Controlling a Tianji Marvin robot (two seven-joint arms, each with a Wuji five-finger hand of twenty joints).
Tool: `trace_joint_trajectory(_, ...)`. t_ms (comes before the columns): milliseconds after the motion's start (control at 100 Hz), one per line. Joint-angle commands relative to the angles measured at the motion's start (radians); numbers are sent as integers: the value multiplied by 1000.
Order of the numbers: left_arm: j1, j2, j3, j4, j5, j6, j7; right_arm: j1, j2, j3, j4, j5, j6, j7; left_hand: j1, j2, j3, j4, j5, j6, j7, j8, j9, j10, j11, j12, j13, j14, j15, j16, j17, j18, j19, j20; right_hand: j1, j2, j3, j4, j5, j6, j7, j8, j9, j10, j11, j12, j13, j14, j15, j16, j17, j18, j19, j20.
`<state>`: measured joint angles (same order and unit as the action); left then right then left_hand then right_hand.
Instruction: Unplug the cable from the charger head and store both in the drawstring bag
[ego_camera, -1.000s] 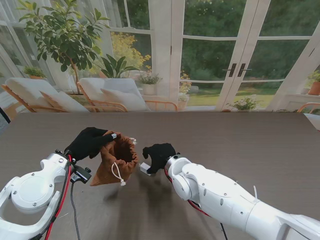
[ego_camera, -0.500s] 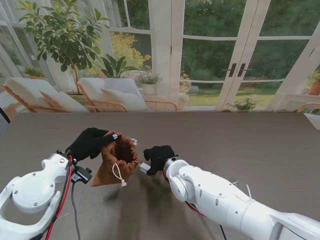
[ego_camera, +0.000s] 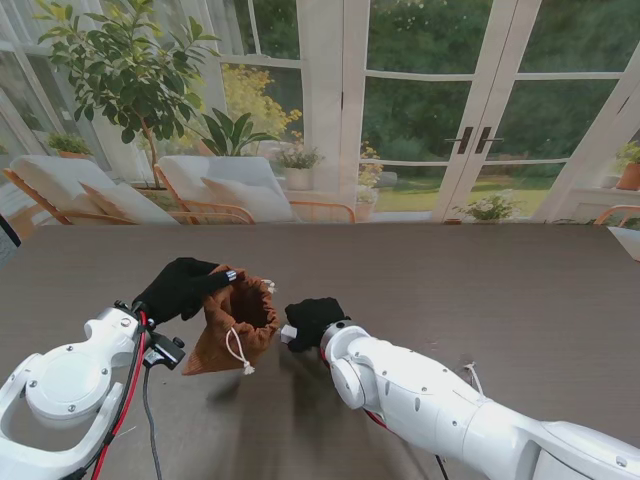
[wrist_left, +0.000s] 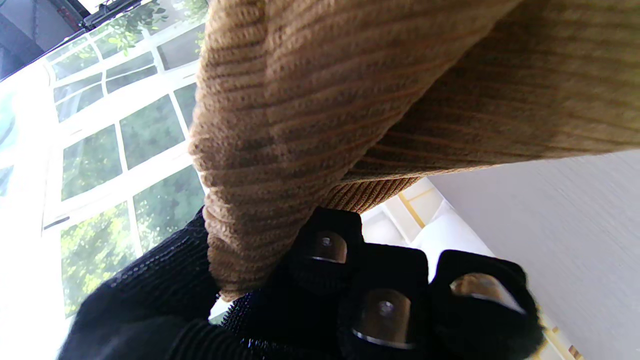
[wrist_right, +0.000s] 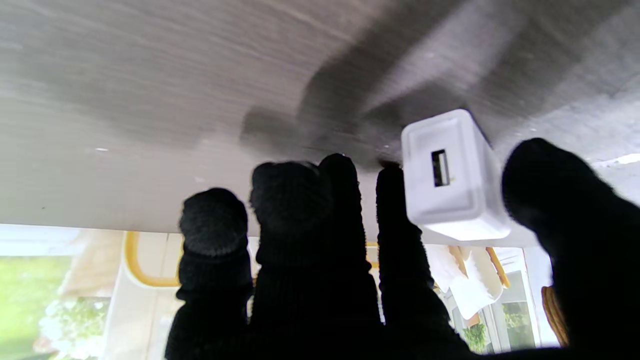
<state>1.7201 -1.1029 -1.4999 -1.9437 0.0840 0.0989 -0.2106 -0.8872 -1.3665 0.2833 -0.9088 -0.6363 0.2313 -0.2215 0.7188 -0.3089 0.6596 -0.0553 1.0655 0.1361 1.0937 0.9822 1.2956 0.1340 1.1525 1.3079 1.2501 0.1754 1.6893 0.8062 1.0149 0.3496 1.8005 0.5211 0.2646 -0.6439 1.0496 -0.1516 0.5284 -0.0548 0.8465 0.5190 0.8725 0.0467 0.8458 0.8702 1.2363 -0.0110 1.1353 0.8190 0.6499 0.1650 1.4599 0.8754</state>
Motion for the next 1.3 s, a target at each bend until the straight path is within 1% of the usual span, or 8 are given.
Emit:
trace_joint_trajectory(0,6,-1,-2,-9,-1,5,-20,-9,-12,-10,11,-1,-9,13,40,28,26,23,22,149,1,3,49,-19,18,28,22,-121,49,-2,33,14,216,9,25,18,35,31,61,-26,21,8,29,-19,23,2,56,-21,31,-5,266,-22,69,-29)
trace_joint_trajectory(40,7,-1,-2,-10,-1,6,-19,-10,-15,-12,17,-1,-12,8,40,28,26,23,24,149,1,3,49,-19,18,28,22,-121,49,-2,33,14,216,9,40,22,64,30,87,-31,42,17,47,-25,28,1,69,-29,40,-5,273,-25,74,-32)
trace_joint_trajectory(90,8,-2,-1,-10,-2,7,-17,-12,-20,-13,24,0,-15,-3,40,28,26,23,25,150,2,2,49,-19,18,28,22,-121,49,-2,33,14,216,9,87,-9,91,-87,109,-66,144,-88,77,-35,35,-3,81,-36,62,-4,283,-25,84,-46)
trace_joint_trajectory(180,9,-2,1,-10,-4,10,-16,-15,-23,-13,29,-2,-21,-14,40,29,26,23,22,148,1,2,49,-19,18,28,22,-121,49,-2,33,14,216,9,164,-50,112,-145,153,-115,291,-150,131,-55,46,13,82,-49,108,11,303,-28,90,-53)
trace_joint_trajectory(280,10,-3,4,-7,-5,12,-14,-14,-26,-13,37,-6,-32,-31,40,29,25,23,24,148,2,2,48,-16,16,27,22,-121,49,-2,33,14,216,9,205,-61,148,-156,215,-130,341,-142,207,-67,56,42,84,-65,158,28,335,-33,93,-58)
trace_joint_trajectory(540,2,-2,13,0,-7,12,-16,-16,-10,6,20,-5,-70,-34,41,29,24,23,24,149,1,2,49,-16,16,28,22,-120,48,-1,33,14,215,9,240,-98,220,-169,233,-88,392,-130,270,-38,44,71,84,-101,187,37,390,-63,63,-73)
trace_joint_trajectory(880,-8,-2,15,7,-5,14,-20,-28,74,82,-104,-38,-149,5,42,30,23,23,21,149,0,2,49,-15,15,28,22,-120,48,-1,33,15,215,10,235,-124,269,-180,237,-56,414,-124,312,-32,38,79,85,-129,201,52,439,-93,40,-76)
trace_joint_trajectory(1290,-34,1,27,34,-8,16,-33,-51,144,182,-198,-89,-263,22,42,31,22,23,22,150,1,2,49,-15,15,29,22,-120,48,-1,33,15,215,10,233,-142,299,-188,233,-74,421,-107,313,-38,37,98,86,-136,204,58,440,-111,37,-59)
